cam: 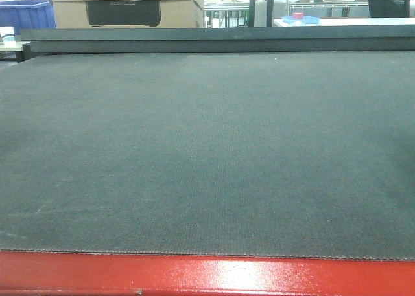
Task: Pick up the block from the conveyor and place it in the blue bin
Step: 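Close the left gripper on the green brick and lift it, then turn the base away from the conveyor holding both bricks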
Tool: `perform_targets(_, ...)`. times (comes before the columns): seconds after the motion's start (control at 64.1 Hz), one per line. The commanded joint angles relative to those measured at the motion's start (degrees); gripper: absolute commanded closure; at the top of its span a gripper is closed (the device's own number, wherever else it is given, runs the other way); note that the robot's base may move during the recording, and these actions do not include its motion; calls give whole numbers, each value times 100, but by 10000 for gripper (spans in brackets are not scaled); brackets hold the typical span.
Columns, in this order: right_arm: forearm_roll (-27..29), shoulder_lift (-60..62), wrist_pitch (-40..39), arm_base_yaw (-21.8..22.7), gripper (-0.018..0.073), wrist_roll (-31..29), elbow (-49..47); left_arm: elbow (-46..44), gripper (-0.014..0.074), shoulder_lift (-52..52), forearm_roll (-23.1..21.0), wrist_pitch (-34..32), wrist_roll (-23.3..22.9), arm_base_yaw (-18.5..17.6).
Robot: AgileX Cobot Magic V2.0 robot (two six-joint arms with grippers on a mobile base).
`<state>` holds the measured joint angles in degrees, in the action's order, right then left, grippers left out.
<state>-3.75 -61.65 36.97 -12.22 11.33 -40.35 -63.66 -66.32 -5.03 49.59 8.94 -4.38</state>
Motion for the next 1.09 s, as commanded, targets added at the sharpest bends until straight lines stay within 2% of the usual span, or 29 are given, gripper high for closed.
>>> perform_targets(0.0, -106, 559, -63, 19, 718, -40, 47, 59, 707, 402, -34, -173, -55, -34)
perform_targets(0.234, -106, 1615, 225, 19, 718, -58, -369, 62, 707, 1178, -23, -247, -55, -34)
perform_targets(0.359, -106, 1934, 467, -3, 718, -427, -864, 62, 707, 1553, -12, -249, -55, -34)
perform_targets(0.609, -106, 2260, 602, -2, 718, -489, -1747, 62, 707, 2075, 9, -262, -78, -34)
perform_targets(0.718, -106, 2384, 602, -91, 718, -493, -1841, 62, 707, 2253, 9, -354, -375, -34)
perform_targets(1.077, -106, 2532, 602, -116, 718, -493, -1841, 62, 707, 2274, 9, -474, -375, -34)
